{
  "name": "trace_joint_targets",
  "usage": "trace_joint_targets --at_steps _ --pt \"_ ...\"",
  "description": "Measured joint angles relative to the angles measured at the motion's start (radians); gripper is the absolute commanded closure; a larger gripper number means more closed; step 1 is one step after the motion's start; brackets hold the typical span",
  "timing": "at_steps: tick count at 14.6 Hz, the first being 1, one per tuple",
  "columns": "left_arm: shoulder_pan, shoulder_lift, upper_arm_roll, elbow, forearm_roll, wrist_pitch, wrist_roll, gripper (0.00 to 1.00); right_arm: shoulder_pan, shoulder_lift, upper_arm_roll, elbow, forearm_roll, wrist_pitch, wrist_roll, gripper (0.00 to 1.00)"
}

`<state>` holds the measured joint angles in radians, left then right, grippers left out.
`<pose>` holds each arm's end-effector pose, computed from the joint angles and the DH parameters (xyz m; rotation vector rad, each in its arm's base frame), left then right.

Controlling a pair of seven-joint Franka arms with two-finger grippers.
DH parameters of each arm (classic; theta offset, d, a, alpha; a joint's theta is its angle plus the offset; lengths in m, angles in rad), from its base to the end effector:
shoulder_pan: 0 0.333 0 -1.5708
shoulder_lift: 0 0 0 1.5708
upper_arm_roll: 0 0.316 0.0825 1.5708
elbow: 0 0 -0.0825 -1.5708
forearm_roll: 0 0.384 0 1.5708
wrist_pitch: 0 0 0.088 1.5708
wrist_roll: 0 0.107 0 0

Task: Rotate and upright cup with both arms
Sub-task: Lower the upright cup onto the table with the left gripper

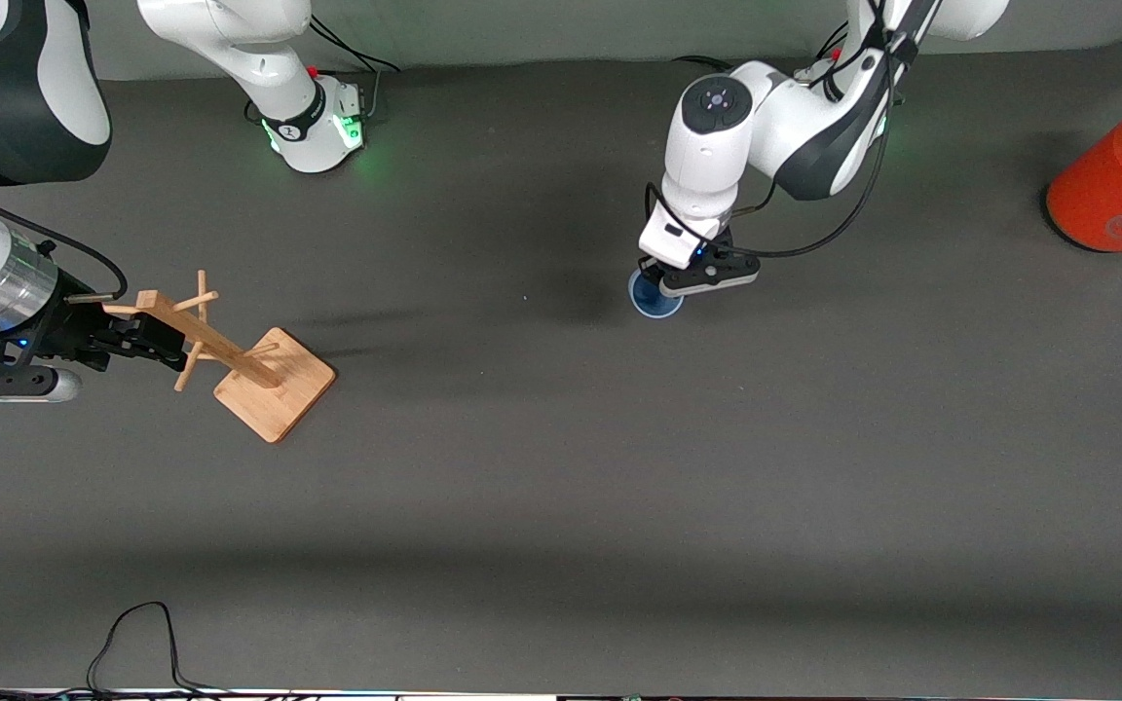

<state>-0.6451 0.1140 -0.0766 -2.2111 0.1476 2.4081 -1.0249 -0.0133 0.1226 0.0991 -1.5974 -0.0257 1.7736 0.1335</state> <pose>0.4143 -0.3630 0.3356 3.1167 0.3103 0.1979 0.6042 0.0465 0.5593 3.1324 -0.0694 0.0867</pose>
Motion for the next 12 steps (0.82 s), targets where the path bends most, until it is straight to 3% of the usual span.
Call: trace_joint_targets --at_steps 4,8,12 --pt "0.001 0.102 0.004 0.0 0.067 0.117 -0.043 1.0 0.0 0.0 0.0 -0.001 0.0 0.01 0.0 0.0" --pt "0.003 0.144 0.017 0.009 0.1 0.178 -0.054 1.0 0.0 0.0 0.0 -0.002 0.0 0.011 0.0 0.0" --pt "0.007 0.154 0.04 0.023 0.269 0.207 -0.198 1.0 0.001 0.0 0.0 -0.016 0.0 0.017 0.0 0.0"
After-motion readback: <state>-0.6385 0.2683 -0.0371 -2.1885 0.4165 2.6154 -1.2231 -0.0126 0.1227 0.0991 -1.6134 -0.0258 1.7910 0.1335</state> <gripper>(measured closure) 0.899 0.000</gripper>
